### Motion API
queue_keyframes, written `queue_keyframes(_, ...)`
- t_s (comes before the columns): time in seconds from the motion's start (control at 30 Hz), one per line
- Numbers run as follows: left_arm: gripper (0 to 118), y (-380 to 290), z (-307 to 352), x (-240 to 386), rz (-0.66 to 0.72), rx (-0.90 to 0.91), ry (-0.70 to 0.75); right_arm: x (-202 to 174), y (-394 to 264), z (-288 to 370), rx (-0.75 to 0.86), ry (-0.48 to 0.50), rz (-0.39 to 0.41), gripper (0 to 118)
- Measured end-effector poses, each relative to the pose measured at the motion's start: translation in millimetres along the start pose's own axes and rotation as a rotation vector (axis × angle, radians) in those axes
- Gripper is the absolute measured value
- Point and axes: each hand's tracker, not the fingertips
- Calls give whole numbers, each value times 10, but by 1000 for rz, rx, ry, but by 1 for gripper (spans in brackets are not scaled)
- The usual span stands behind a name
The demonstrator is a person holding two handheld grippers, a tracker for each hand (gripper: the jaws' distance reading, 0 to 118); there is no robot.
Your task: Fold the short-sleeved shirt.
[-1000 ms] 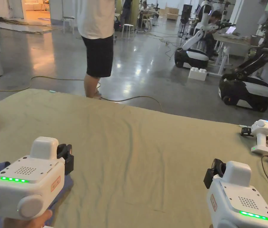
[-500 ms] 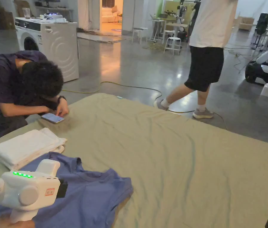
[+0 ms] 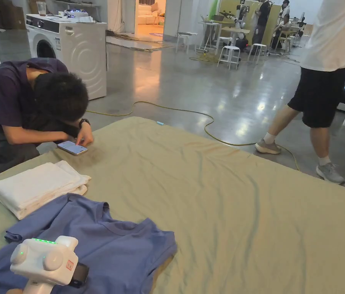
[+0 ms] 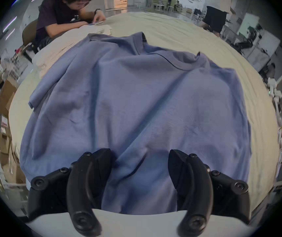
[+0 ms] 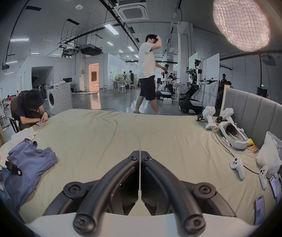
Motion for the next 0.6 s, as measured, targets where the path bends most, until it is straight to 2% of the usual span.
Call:
queue_keyframes(0.1,64,-64,3,110,-75,65,57,-28,-13,-34,-15,-8,-1,1)
queue_keyframes(0.13,60,-84,8,131,-117,87,21,-44,-18,-46,-16,-8,-4,1)
queue_keyframes(0.17,33,-154,57,196,-137,106,-10,-61,-24,-61,-18,-6,-8,1)
queue_keyframes(0.2,17,-177,51,232,-140,101,14,-76,-33,-80,-23,-3,-10,1)
queue_keyframes(0.3,10,-220,9,188,-130,115,14,-145,-56,-119,-39,9,-9,1)
queue_keyframes(0.37,6,-209,42,126,-56,132,-13,-184,-66,-103,-41,17,-11,1)
queue_keyframes(0.5,6,-215,315,126,-48,288,-29,-210,-74,-76,-30,22,-10,1)
queue_keyframes(0.6,5,-117,587,133,16,349,-98,-203,-64,-67,-20,18,-5,1)
